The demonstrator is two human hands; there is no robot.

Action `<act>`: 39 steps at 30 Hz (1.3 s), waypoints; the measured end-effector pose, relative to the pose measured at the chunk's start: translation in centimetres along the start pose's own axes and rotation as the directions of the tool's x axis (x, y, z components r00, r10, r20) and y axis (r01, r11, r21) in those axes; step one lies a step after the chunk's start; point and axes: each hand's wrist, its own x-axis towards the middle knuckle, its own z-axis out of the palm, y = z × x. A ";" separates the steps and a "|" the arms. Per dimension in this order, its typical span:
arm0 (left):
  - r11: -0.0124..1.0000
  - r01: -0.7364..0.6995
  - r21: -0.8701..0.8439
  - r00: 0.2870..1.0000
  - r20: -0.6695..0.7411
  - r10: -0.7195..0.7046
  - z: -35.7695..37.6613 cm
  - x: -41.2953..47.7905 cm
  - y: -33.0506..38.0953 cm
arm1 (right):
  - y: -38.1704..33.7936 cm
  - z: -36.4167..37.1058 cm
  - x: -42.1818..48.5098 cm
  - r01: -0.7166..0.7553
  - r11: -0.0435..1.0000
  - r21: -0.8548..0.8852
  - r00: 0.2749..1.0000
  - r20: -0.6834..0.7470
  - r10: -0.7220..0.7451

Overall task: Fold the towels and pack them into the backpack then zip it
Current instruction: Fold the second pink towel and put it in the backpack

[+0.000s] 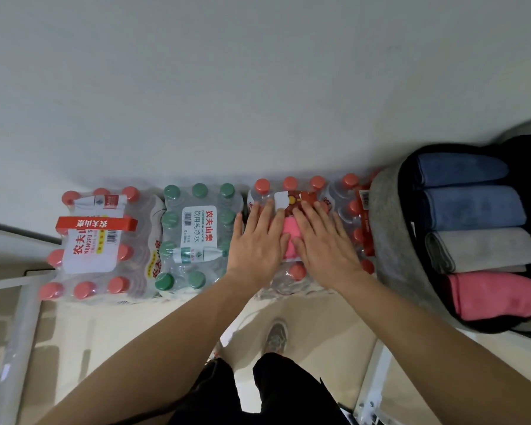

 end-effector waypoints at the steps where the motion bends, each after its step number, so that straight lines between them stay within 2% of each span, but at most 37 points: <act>1: 1.000 -0.002 -0.021 1.000 0.009 0.002 -0.1 -0.1 0.0 | -0.1 -0.3 -0.1 0.008 1.000 -0.018 1.000 0.012 -0.007; 4: 0.996 -0.015 -0.083 0.998 0.056 0.020 -0.9 -0.2 -0.3 | -0.3 -1.7 -0.1 0.045 0.997 -0.064 0.997 0.063 -0.041; 9: 0.995 -0.091 -0.039 0.990 0.102 0.094 -4.0 0.0 -0.8 | -1.0 -4.7 -0.5 0.130 0.990 -0.051 0.987 0.097 -0.125; 11: 0.989 -0.136 -0.057 0.976 0.164 0.144 -5.3 0.0 -0.7 | -1.2 -5.5 -0.9 0.110 0.994 -0.007 0.986 0.129 -0.108; 15: 0.969 -0.163 -0.186 0.943 0.260 0.208 -7.8 0.6 -0.8 | -0.8 -7.3 -2.7 0.028 0.975 0.221 0.991 0.125 -0.056; 18: 0.935 -0.192 -0.298 0.921 0.274 0.276 -10.0 1.8 -0.3 | 0.4 -8.9 -5.1 -0.085 0.888 0.453 0.994 0.102 0.043; 22: 0.874 -0.194 -0.446 0.924 0.215 0.315 -12.9 4.1 2.4 | 3.0 -10.8 -8.2 -0.172 0.745 0.645 0.974 -0.001 0.226; 24: 0.821 -0.200 -0.536 0.934 0.149 0.324 -14.1 5.4 4.6 | 4.8 -11.6 -9.7 -0.206 0.689 0.695 0.941 -0.052 0.333; 28: 0.712 -0.275 -0.646 0.927 0.018 0.374 -14.9 8.0 10.7 | 8.7 -12.7 -11.7 -0.184 0.650 0.737 0.841 -0.224 0.492; 31: 0.695 -0.349 -0.629 0.902 -0.024 0.431 -14.4 10.4 15.6 | 11.6 -12.0 -12.6 -0.213 0.568 0.795 0.750 -0.239 0.616; 34: 0.726 -0.408 -0.554 0.860 0.035 0.510 -13.0 12.8 19.2 | 13.5 -11.1 -13.3 -0.270 0.493 0.827 0.705 -0.179 0.686; 39: 0.825 -0.497 -0.268 0.799 0.228 0.556 -10.7 14.5 20.9 | 13.8 -8.5 -13.9 -0.343 0.554 0.759 0.719 -0.166 0.674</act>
